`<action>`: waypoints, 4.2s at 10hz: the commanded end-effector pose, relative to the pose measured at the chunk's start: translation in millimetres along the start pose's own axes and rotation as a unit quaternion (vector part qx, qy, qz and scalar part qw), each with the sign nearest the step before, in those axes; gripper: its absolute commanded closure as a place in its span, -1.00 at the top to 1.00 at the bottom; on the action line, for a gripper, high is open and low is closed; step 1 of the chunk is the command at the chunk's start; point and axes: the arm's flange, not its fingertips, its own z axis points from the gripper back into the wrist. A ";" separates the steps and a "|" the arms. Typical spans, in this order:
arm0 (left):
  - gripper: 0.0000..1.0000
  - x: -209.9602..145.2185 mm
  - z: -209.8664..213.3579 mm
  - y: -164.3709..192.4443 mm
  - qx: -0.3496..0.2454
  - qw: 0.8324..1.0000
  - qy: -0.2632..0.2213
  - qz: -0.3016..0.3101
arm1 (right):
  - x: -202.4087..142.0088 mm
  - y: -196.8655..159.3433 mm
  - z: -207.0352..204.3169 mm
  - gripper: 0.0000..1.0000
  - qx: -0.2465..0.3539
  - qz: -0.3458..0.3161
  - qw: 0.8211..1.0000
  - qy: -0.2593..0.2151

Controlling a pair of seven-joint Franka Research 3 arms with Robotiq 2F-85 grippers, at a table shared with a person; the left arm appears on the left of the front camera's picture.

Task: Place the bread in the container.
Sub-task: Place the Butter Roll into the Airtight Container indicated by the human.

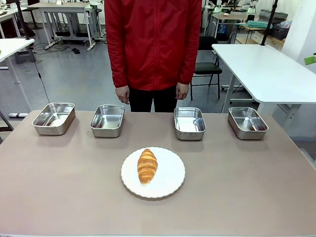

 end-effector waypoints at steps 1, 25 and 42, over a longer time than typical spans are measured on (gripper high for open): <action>1.00 -0.6 0.6 -0.4 -0.005 1.000 -0.006 -0.005 | 1.0 0.7 0.4 1.00 0.001 0.001 1.000 -0.002; 1.00 -0.6 0.6 -0.4 -0.005 1.000 -0.006 -0.005 | 1.0 0.7 0.4 1.00 0.001 0.001 1.000 -0.002; 1.00 -0.6 0.6 -0.4 -0.005 1.000 -0.006 -0.005 | 1.0 0.7 0.4 1.00 0.001 0.001 1.000 -0.002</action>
